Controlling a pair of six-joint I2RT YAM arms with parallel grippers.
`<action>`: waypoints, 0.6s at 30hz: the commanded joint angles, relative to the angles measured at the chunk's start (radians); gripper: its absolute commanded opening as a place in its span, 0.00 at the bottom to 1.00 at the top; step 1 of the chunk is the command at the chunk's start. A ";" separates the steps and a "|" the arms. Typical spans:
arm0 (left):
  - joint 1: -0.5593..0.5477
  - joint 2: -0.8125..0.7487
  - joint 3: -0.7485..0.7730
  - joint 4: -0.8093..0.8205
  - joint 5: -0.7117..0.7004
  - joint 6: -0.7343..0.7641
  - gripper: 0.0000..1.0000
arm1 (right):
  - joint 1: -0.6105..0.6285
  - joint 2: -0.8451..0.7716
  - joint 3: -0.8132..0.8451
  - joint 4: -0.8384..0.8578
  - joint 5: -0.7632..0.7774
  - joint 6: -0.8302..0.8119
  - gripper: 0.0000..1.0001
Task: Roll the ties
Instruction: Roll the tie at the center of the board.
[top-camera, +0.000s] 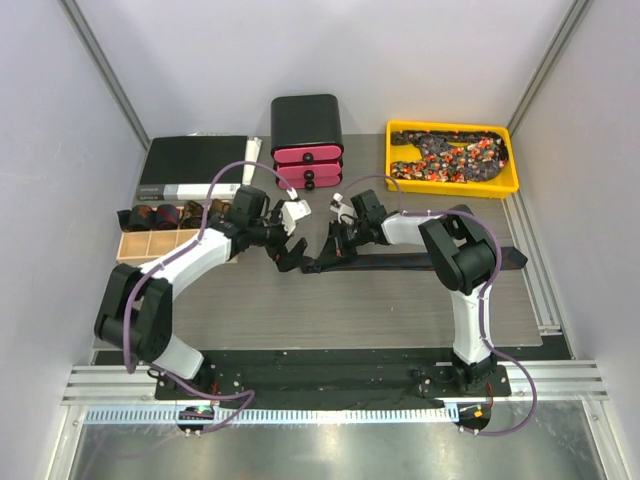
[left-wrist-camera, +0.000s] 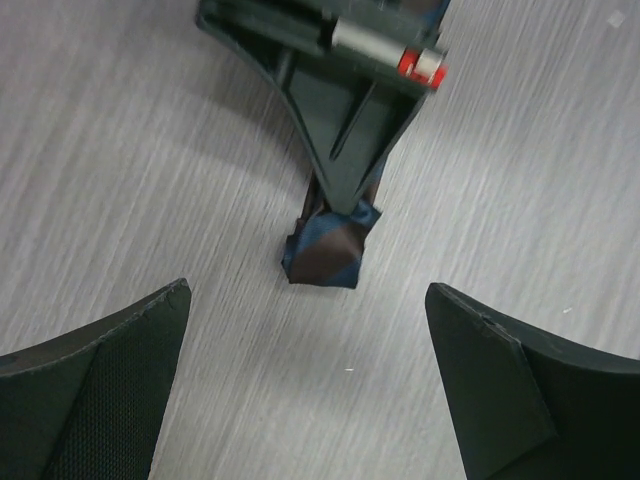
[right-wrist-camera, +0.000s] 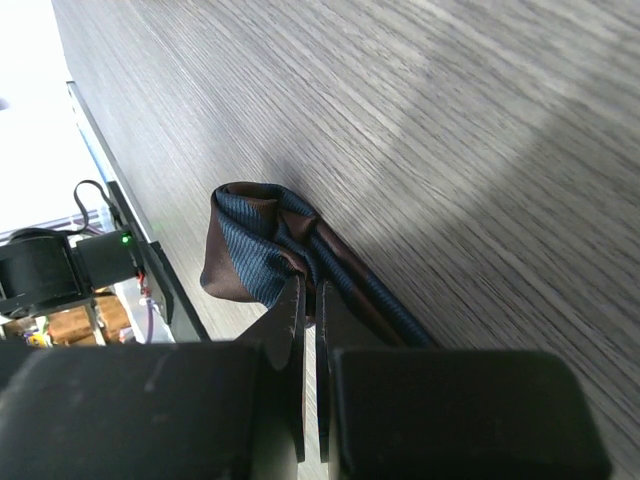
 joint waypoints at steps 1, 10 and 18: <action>-0.033 0.055 0.033 0.019 -0.001 0.162 1.00 | 0.005 -0.029 0.018 -0.045 0.085 -0.059 0.01; -0.088 0.225 0.134 -0.051 -0.084 0.213 0.84 | 0.005 -0.032 0.040 -0.065 0.077 -0.073 0.01; -0.102 0.310 0.237 -0.156 -0.141 0.242 0.60 | 0.005 -0.026 0.063 -0.080 0.063 -0.071 0.01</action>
